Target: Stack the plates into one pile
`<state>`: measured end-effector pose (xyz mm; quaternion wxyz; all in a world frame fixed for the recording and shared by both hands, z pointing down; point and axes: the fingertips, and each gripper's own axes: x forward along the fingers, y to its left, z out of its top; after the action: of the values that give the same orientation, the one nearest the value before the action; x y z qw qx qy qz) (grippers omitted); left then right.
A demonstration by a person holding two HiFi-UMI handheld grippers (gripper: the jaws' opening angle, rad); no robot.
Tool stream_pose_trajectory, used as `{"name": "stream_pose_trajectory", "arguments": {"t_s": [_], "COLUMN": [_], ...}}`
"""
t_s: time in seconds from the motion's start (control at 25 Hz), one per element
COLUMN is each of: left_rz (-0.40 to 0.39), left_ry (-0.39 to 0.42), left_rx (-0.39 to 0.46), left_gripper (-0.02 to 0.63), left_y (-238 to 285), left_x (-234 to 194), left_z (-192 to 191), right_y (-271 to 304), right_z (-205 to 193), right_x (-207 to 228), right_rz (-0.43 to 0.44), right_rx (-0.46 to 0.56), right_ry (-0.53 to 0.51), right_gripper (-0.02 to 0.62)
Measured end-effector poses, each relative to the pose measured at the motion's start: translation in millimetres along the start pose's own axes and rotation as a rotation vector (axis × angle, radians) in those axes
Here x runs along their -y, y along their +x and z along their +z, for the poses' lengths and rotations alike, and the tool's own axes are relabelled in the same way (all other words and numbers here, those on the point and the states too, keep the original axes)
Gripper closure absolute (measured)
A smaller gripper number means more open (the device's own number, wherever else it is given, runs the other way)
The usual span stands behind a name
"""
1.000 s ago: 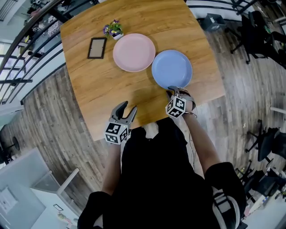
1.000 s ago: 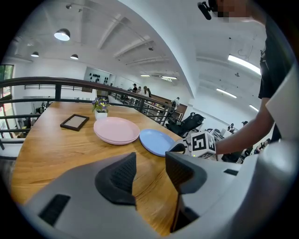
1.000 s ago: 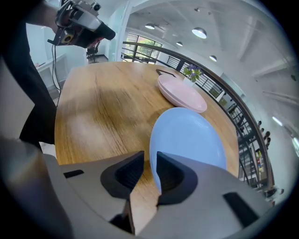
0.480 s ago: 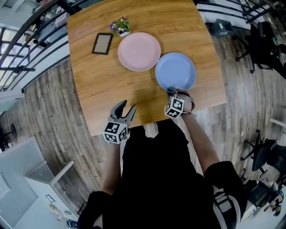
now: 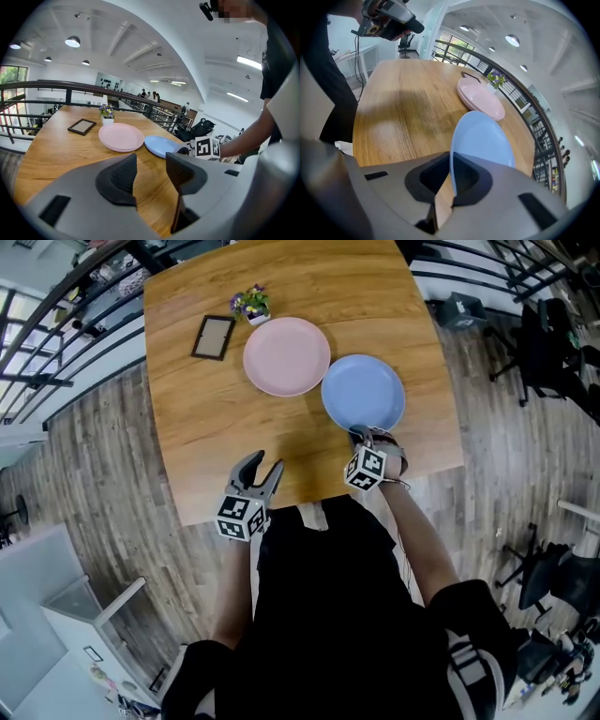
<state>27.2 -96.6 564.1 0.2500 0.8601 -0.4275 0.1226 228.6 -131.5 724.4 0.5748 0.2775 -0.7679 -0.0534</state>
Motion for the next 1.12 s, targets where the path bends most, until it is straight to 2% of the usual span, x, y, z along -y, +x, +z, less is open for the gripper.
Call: {"name": "stream_pose_trajectory", "arguments": {"t_s": [0.32,0.88,1.12], "left_rz": [0.03,0.116,0.129], "left_ry": [-0.005,-0.041,-0.035], "left_rx": [0.027,0.064,0.071], "left_gripper": [0.393,0.393,0.393], "left_y": [12.7,13.2,10.5], "left_x": [18.3,37.5,35.1], "left_z": [2.0,-2.7,2.5], "right_y": [-6.1,-4.8,-5.2], "right_z": [-18.2,-37.5,-33.6], "right_x": [18.1,31.2,40.7], "right_rz": [0.002,0.03,0.025], "right_rx": [0.027,0.031,0.037], "right_ry": [-0.025,-0.149,-0.132], "right_gripper": [0.574,0.574,0.572]}}
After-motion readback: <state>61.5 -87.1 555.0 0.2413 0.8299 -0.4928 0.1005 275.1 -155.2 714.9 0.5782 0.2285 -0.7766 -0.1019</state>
